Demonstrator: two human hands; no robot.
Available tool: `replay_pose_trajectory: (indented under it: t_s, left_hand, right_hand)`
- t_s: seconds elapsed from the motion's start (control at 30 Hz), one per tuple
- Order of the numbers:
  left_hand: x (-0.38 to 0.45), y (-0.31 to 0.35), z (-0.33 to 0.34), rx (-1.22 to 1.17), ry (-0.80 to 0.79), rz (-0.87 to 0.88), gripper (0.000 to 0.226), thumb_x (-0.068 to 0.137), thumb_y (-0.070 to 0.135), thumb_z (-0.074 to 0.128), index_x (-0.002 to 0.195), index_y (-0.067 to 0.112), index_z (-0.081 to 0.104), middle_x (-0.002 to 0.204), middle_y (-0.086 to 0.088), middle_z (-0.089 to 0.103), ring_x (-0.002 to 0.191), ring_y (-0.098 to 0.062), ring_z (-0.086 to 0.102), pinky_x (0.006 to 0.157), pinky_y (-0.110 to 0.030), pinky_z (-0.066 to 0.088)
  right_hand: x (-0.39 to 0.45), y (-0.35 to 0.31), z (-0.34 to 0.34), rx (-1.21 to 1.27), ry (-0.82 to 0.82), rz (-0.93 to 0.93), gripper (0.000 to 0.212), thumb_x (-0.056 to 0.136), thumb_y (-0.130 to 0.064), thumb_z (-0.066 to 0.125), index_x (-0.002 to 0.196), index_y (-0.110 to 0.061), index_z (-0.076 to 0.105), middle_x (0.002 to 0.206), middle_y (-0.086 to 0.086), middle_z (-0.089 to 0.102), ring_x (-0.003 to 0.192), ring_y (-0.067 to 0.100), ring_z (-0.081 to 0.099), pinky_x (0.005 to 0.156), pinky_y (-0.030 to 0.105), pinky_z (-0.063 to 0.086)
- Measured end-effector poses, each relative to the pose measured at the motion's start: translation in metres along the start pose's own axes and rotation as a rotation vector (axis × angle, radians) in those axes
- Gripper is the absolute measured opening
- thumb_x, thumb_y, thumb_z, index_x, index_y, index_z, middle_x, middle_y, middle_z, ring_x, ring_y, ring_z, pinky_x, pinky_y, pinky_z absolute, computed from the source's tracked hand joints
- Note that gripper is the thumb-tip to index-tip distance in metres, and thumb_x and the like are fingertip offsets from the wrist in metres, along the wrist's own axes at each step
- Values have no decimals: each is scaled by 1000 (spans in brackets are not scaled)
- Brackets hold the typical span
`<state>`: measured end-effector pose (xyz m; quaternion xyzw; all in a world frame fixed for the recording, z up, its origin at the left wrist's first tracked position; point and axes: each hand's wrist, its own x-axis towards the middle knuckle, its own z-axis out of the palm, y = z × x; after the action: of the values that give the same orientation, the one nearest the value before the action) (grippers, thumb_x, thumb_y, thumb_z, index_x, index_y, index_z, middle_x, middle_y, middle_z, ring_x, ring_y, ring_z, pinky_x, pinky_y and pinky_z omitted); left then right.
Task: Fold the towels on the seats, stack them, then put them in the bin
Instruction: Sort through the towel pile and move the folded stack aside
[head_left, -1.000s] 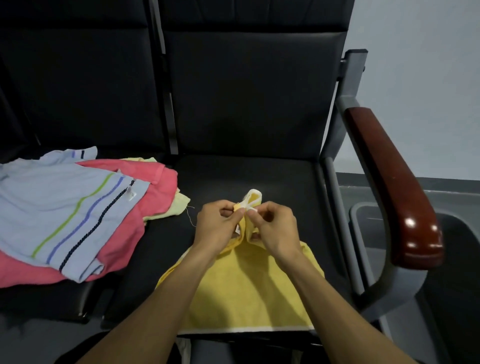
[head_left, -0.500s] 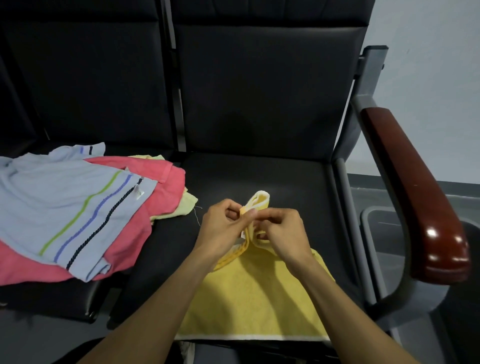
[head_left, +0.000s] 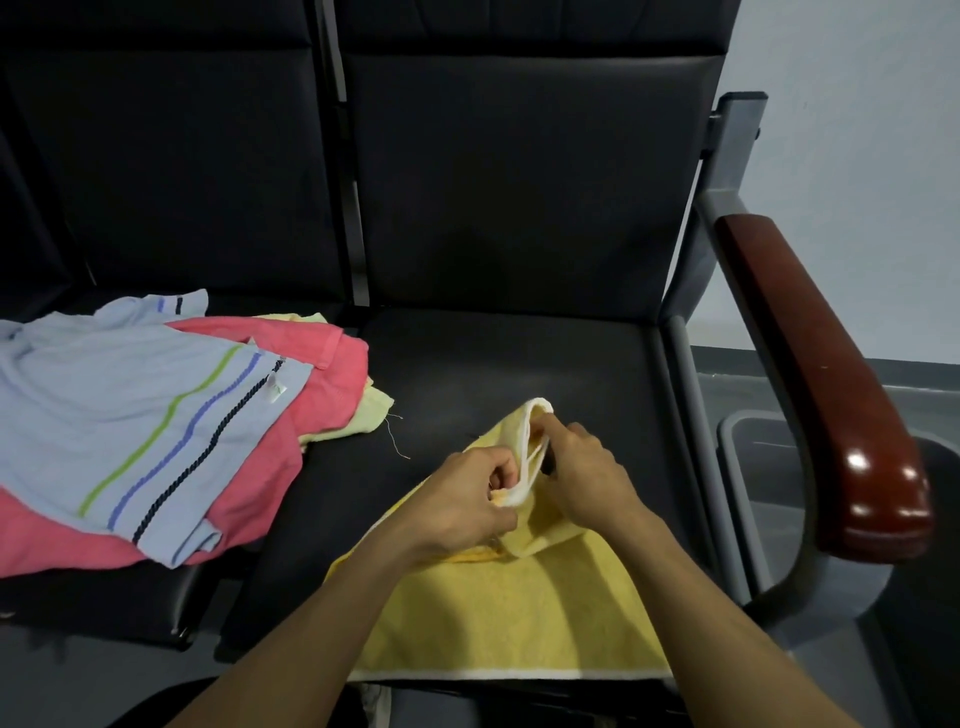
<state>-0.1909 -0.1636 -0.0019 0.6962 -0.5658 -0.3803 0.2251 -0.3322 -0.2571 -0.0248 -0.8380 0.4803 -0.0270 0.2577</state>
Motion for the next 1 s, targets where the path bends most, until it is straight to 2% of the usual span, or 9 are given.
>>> replay_pose_trajectory:
  t_s: [0.1,0.17,0.23,0.33,0.5,0.7,0.8,0.9,1.0]
  left_hand:
    - [-2,-2,-2,20,-57,31,20,72,6,66,77,18,50,72,13,46,62,-7,39,55,-22,33]
    - [-2,-4,-5,37,-8,22,20,73,7,67,76,17,51,72,12,46,61,-7,39,53,-19,30]
    - [1,-7,-13,40,140,-9,18,74,6,66,75,17,53,70,11,49,59,-7,40,50,-18,31]
    - [5,-14,-31,-10,399,-52,16,76,4,64,75,18,57,67,8,53,60,-9,45,53,-20,35]
    - [8,-23,-47,-156,637,-115,12,90,6,62,95,17,64,81,5,60,64,-6,51,53,-11,39]
    - [12,-30,-46,-301,666,-143,11,100,16,58,109,18,63,95,3,65,82,-10,62,65,-21,43]
    - [13,-31,-45,-403,670,-150,9,101,19,57,107,18,63,100,-3,66,89,-16,64,73,-27,48]
    - [14,-30,-43,-416,670,-151,8,102,21,55,104,18,62,101,-10,65,86,-17,60,75,-31,48]
    - [15,-29,-41,-413,669,-137,9,103,22,53,104,18,61,102,-15,65,83,-18,58,75,-35,49]
  right_hand:
    - [1,4,-1,-66,55,1,37,98,-24,53,133,-29,41,106,0,46,85,23,53,75,39,48]
    - [0,7,-5,-123,80,4,35,99,-25,53,132,-27,45,106,0,49,91,26,57,75,38,44]
    - [-2,12,-11,-163,111,15,31,99,-26,55,130,-27,52,110,1,57,99,26,61,79,38,45]
    - [-3,16,-19,-171,240,21,18,96,-28,61,113,-26,67,103,-2,59,91,24,62,72,34,43]
    - [-2,13,-23,242,291,-122,13,86,-35,76,87,-24,69,89,-10,61,77,8,59,67,26,47]
    - [-4,6,-27,583,263,-139,18,85,-21,79,75,-13,66,77,-2,70,68,9,64,60,20,49]
    - [-2,6,-31,750,248,-119,19,84,-17,80,75,-11,63,77,2,70,73,18,68,64,25,53]
    - [-4,8,-33,575,312,-141,16,84,-19,79,77,-17,65,73,-2,67,66,7,62,59,18,49]
    - [-4,9,-33,526,361,-137,11,87,-17,76,85,-20,66,77,-3,66,69,8,61,61,17,49]
